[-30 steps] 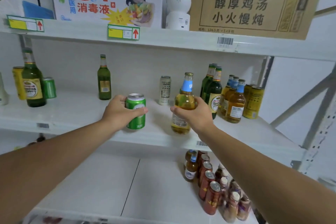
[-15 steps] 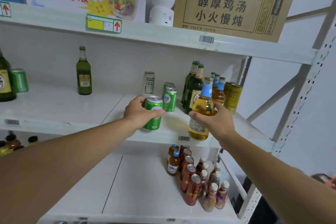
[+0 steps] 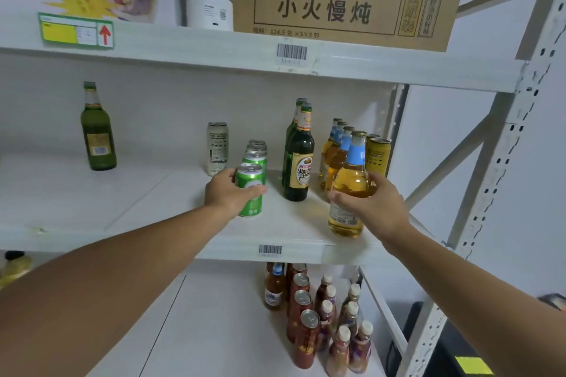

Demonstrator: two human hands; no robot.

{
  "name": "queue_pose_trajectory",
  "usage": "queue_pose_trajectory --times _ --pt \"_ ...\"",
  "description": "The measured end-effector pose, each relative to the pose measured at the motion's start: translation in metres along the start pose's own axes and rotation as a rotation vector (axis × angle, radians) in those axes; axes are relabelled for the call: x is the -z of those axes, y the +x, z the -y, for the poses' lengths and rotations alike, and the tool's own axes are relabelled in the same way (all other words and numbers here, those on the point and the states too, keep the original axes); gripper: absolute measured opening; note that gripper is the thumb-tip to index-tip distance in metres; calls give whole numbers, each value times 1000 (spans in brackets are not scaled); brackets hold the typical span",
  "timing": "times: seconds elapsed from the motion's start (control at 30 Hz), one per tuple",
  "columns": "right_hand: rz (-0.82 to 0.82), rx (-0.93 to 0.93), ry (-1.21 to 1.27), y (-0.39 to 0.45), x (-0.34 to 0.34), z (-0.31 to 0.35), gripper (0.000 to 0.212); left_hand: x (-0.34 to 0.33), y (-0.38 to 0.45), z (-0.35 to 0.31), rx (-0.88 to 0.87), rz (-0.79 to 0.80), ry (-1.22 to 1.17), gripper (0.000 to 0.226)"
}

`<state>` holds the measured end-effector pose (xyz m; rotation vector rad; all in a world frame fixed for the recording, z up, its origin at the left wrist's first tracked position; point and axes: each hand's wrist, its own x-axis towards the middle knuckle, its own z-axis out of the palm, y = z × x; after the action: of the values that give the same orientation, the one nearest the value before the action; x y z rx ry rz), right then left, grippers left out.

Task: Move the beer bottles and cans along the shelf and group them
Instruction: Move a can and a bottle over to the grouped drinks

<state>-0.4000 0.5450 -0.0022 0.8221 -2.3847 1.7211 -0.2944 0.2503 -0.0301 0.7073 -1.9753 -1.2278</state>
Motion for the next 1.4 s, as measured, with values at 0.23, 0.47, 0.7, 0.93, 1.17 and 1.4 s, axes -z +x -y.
queue_pose_trajectory --times 0.23,0.47,0.7,0.93,1.17,1.4 --pt "-60 -50 49 29 14 -30 71 -8 21 7 -86 7 199 58" --pt "-66 -48 31 50 0 -42 71 -5 28 10 -101 -14 277 62" --pt "-67 -48 -20 72 -18 -60 95 -8 28 13 -90 -28 270 62" --pt "-96 -42 -76 82 -28 -65 94 -8 28 15 -92 -23 220 58" --pt "-99 -34 -78 84 -27 -70 99 -13 29 14 -91 -29 209 57" --pt "-97 -29 -59 83 -28 -69 96 -17 36 14 -68 -35 223 57"
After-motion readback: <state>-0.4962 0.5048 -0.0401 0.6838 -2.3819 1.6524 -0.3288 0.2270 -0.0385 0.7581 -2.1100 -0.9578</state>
